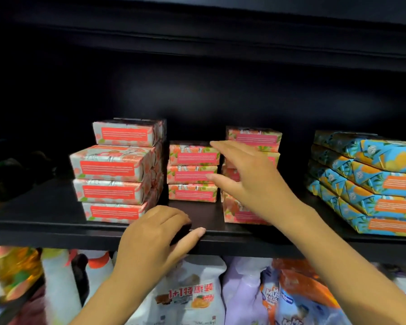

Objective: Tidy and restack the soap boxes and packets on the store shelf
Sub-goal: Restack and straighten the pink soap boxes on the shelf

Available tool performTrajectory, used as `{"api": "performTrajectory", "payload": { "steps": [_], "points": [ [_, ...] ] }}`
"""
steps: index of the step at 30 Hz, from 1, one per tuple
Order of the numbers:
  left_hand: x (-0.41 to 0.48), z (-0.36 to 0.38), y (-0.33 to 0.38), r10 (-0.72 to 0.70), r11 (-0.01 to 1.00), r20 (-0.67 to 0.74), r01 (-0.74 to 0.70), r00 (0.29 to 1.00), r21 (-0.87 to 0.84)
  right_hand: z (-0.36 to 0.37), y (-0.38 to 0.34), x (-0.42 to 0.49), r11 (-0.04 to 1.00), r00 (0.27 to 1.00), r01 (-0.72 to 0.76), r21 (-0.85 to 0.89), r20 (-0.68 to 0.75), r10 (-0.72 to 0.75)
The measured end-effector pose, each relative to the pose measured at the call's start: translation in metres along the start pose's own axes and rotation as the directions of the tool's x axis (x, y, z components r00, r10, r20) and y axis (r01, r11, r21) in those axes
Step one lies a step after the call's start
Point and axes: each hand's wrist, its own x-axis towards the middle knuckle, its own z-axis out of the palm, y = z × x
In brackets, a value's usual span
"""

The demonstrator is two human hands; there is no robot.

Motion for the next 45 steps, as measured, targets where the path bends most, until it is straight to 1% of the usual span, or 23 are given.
{"api": "performTrajectory", "payload": {
  "steps": [1, 3, 5, 6, 8, 10, 13, 17, 20, 24, 27, 31, 35, 38, 40, 43, 45],
  "points": [
    [-0.002, -0.001, -0.002, 0.01, 1.0, 0.004, -0.01, 1.0, -0.002, 0.005, -0.003, 0.011, 0.998, 0.999, 0.03, -0.063, 0.045, -0.028],
    [-0.003, -0.003, -0.003, 0.025, 1.0, 0.007, -0.025, 1.0, 0.005, 0.018, -0.007, 0.033, 0.964, 0.991, 0.078, -0.254, 0.122, -0.048],
    [-0.004, -0.004, -0.004, 0.032, 0.999, 0.014, -0.032, 0.999, 0.005, 0.03, -0.01, 0.049, 0.891, 0.985, 0.056, -0.45, 0.171, 0.024],
    [-0.004, -0.005, -0.005, 0.033, 0.999, 0.018, -0.033, 0.999, 0.0, 0.035, -0.01, 0.055, 0.862, 0.981, 0.027, -0.506, 0.177, 0.074],
    [-0.004, -0.006, -0.006, 0.037, 0.999, 0.028, -0.037, 0.999, -0.006, 0.042, -0.01, 0.06, 0.841, 0.978, -0.016, -0.54, 0.165, 0.125],
    [-0.004, -0.006, -0.006, 0.049, 0.999, 0.033, -0.049, 0.998, -0.005, 0.046, -0.009, 0.058, 0.855, 0.987, -0.014, -0.519, 0.129, 0.095],
    [-0.004, -0.006, -0.007, 0.057, 0.998, 0.043, -0.056, 0.997, -0.012, 0.048, -0.007, 0.05, 0.882, 0.999, -0.006, -0.471, 0.037, 0.026],
    [-0.004, -0.005, -0.007, 0.062, 0.998, 0.041, -0.061, 0.997, -0.016, 0.048, -0.007, 0.042, 0.911, 0.997, 0.023, -0.413, -0.056, -0.05],
    [-0.004, -0.005, -0.007, 0.066, 0.998, 0.034, -0.065, 0.997, -0.021, 0.043, -0.007, 0.036, 0.956, 0.994, 0.03, -0.291, -0.092, -0.059],
    [-0.005, -0.006, -0.006, 0.058, 0.998, 0.052, -0.056, 0.997, -0.038, 0.031, -0.005, 0.025, 0.985, 0.992, 0.069, -0.156, -0.094, -0.085],
    [-0.004, -0.008, -0.005, 0.036, 0.999, 0.095, -0.033, 0.995, -0.039, 0.021, -0.005, 0.009, 0.997, 0.991, 0.057, -0.045, -0.122, -0.062],
    [0.0, -0.012, -0.001, -0.021, 0.994, 0.119, 0.034, 0.993, -0.108, 0.004, 0.002, -0.015, 1.0, 0.977, 0.018, 0.003, -0.211, -0.017],
    [0.023, -0.008, 0.004, 0.006, 0.988, -0.008, -0.007, 1.0, -0.156, -0.015, 0.016, -0.038, 0.999, 0.952, -0.054, 0.003, -0.302, 0.053],
    [0.051, -0.001, 0.004, 0.018, 0.996, -0.04, -0.021, 0.999, -0.082, -0.024, 0.026, -0.054, 0.994, 0.934, -0.109, 0.021, -0.341, 0.109],
    [0.069, 0.004, 0.0, -0.006, 1.0, 0.008, 0.006, 1.0, 0.009, -0.027, 0.032, -0.063, 0.989, 0.923, -0.142, 0.034, -0.356, 0.144],
    [0.085, 0.013, -0.006, -0.089, 0.982, 0.128, 0.066, 0.988, 0.177, -0.03, 0.039, -0.075, 0.983, 0.908, -0.174, 0.054, -0.378, 0.182],
    [0.088, 0.016, -0.009, -0.118, 0.975, 0.154, 0.085, 0.981, 0.203, -0.03, 0.041, -0.082, 0.982, 0.898, -0.176, 0.07, -0.396, 0.189]
  ]
}}
